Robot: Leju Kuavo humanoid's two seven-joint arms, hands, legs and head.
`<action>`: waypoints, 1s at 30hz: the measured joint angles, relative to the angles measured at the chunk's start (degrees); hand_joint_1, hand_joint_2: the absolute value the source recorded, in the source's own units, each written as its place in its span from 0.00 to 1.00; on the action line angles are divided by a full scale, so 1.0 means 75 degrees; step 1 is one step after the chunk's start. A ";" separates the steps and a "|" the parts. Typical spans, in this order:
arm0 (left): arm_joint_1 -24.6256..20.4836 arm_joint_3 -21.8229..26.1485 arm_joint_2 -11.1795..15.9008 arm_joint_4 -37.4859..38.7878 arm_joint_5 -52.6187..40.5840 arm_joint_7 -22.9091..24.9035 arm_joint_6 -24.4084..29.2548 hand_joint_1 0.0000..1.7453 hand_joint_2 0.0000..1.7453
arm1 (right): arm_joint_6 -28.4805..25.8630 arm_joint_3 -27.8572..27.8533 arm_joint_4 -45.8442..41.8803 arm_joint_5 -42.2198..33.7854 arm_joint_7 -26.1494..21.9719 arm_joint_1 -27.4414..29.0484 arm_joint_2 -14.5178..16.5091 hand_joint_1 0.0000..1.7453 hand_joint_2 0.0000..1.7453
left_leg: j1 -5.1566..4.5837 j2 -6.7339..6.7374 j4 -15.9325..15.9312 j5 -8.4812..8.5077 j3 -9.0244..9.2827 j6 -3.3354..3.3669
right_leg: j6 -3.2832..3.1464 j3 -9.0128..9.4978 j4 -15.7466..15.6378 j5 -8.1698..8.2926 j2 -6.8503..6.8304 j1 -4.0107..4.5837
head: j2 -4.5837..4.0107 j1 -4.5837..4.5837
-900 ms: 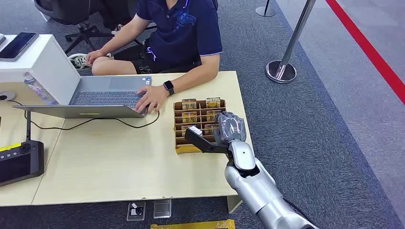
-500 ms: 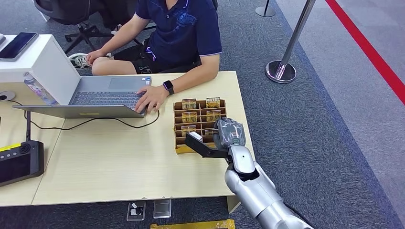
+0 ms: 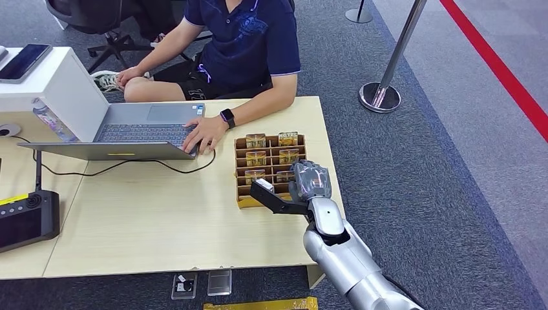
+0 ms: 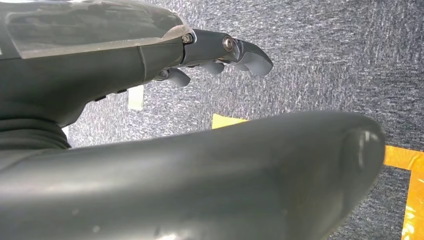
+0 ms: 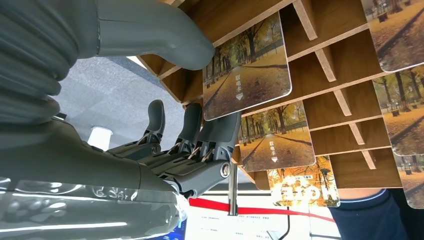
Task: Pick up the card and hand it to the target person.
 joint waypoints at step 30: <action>0.0003 0.0008 0.0000 0.0000 -0.0045 -0.0023 -0.0013 0.00 0.00 | 0.0171 0.0064 -0.0242 -0.0164 -0.0189 0.0044 0.0070 0.56 1.00 | 0.0000 0.0000 0.0000 0.0000 -0.0005 0.0000 | 0.0000 -0.0001 0.0000 0.0000 -0.0001 0.0000 | 0.0000 -0.0001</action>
